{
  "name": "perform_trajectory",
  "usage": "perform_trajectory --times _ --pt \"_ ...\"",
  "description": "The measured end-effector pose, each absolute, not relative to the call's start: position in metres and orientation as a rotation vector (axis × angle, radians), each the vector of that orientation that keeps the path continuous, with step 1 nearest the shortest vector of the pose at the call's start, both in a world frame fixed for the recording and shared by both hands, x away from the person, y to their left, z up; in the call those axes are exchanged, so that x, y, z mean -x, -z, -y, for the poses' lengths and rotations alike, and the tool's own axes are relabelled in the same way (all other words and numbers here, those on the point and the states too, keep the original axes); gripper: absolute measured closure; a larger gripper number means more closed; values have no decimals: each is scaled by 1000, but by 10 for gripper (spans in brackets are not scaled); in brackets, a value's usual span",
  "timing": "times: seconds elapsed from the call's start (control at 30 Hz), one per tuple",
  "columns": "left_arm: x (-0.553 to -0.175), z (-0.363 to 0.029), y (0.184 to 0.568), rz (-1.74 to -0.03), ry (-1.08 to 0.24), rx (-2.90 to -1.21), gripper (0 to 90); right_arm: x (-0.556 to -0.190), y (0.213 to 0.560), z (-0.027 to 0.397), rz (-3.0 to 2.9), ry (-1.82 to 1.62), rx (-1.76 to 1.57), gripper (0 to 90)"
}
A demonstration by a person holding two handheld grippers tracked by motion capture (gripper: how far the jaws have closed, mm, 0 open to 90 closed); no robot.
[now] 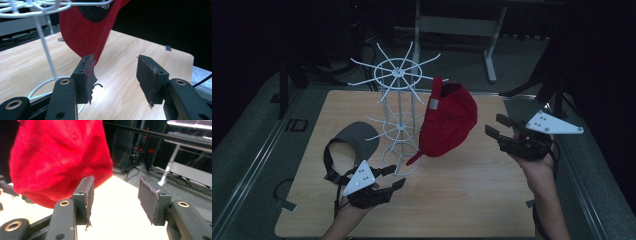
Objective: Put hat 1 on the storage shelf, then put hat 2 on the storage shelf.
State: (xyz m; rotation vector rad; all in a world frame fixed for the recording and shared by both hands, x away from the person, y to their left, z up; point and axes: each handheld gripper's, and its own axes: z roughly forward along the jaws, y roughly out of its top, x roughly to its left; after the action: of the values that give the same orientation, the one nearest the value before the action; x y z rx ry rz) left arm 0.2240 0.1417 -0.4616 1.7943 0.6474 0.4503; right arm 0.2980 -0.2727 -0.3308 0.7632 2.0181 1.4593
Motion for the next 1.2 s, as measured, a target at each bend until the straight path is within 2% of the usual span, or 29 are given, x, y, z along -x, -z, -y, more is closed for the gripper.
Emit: perform_trajectory --times 0.13,0.27,0.43,0.63,0.8,0.9,1.03,1.2 --pt "-222 -152 463 -670 -469 -1793 491 -295 347 283 -2022 -1444 -847 437" --pt "-218 -170 466 -705 -520 -1806 491 -290 366 286 -2065 -1382 -855 245" --pt "-211 -200 472 -786 -577 -1780 490 -285 390 295 -2091 -1415 -869 131" --pt "-207 -243 481 -915 -656 -1752 481 -281 413 305 -2117 -1475 -848 130" --pt "-207 -272 495 -1041 -663 -1736 447 -277 429 307 -2126 -1410 -846 136" --pt "-210 -282 506 -1102 -656 -1750 421 -276 439 308 -2130 -1386 -859 137" --pt "-220 -289 523 -1168 -609 -1805 343 -277 453 309 -2148 -1364 -886 138" --pt "-236 -294 538 -1215 -606 -1878 337 -278 466 312 -2152 -1341 -917 138"
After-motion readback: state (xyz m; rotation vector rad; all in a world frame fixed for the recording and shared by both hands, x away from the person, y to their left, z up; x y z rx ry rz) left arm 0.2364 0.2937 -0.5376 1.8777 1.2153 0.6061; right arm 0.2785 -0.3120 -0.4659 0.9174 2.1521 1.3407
